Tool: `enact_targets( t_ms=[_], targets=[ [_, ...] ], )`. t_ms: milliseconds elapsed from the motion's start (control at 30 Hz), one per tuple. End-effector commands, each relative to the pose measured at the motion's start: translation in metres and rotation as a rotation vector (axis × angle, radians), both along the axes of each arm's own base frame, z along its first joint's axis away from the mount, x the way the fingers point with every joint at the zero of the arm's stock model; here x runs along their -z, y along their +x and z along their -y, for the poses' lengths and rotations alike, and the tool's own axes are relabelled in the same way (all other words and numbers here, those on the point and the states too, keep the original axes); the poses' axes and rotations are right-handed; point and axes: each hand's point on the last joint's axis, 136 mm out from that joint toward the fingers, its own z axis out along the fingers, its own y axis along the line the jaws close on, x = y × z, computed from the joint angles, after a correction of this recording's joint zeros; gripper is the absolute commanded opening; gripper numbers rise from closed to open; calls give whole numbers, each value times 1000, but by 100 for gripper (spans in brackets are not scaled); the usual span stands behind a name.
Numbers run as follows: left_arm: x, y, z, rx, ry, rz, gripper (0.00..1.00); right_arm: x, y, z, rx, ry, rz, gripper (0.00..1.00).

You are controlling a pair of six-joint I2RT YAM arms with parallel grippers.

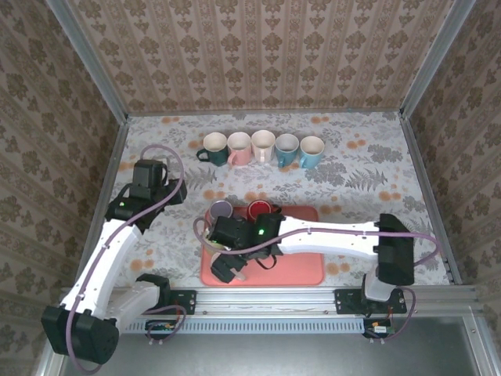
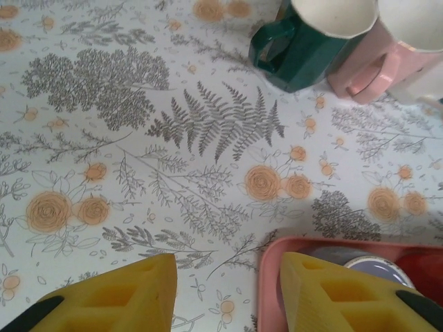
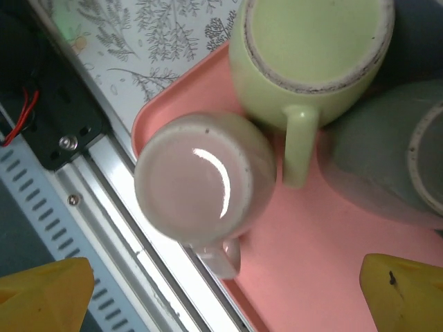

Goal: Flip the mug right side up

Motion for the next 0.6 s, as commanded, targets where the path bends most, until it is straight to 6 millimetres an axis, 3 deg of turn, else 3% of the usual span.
enact_targets(
  t_ms=[0,567],
  targets=[
    [-20,2,-5,-38,-32,78,46,7,6,1,134,-36,-40,100],
    [-30,-2,-9,-48,-34,126,47,60,-2,-11,93,-235,-63,99]
  ],
)
